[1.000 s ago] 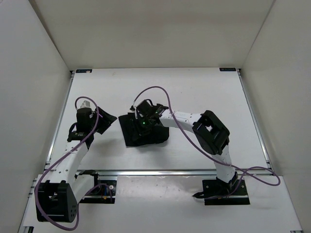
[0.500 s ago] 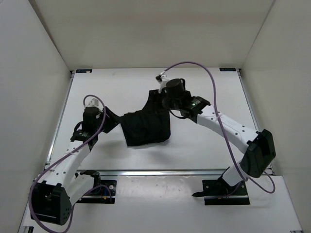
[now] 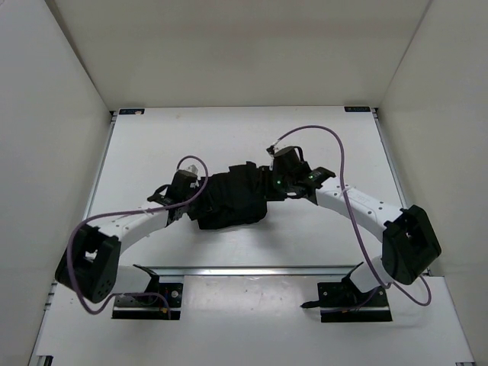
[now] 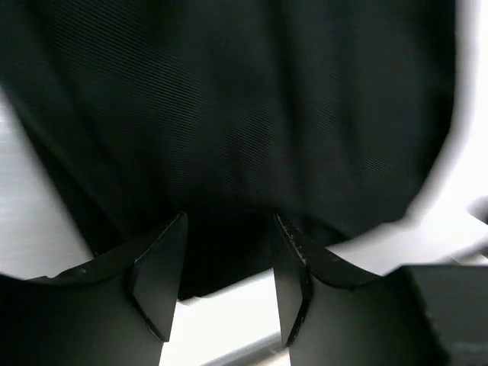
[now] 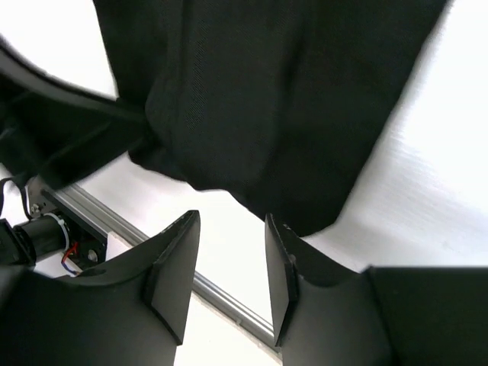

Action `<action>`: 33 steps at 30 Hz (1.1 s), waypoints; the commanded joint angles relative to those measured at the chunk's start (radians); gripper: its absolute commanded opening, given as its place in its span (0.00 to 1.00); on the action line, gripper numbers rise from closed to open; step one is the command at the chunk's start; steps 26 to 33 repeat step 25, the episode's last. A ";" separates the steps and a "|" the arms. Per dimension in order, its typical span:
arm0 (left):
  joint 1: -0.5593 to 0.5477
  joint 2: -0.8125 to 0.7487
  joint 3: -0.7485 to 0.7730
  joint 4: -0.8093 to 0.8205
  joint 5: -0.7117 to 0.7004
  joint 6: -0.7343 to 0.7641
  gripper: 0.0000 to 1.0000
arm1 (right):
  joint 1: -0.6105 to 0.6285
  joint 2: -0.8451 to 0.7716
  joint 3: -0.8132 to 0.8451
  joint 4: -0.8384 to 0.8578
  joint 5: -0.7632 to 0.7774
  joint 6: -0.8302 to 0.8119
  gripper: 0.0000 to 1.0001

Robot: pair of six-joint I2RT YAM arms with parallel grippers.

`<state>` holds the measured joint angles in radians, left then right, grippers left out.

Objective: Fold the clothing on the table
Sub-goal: Fold the skirt

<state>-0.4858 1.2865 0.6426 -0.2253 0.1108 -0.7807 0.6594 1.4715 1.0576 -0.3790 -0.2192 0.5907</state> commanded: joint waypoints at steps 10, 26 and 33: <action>0.137 -0.108 0.146 -0.089 0.235 0.126 0.99 | -0.208 -0.307 -0.179 -0.054 -0.093 -0.025 0.35; 0.234 -0.113 0.233 -0.420 0.277 0.420 0.99 | -0.201 -0.330 -0.200 -0.074 -0.104 -0.068 0.34; 0.234 -0.113 0.233 -0.420 0.277 0.420 0.99 | -0.201 -0.330 -0.200 -0.074 -0.104 -0.068 0.34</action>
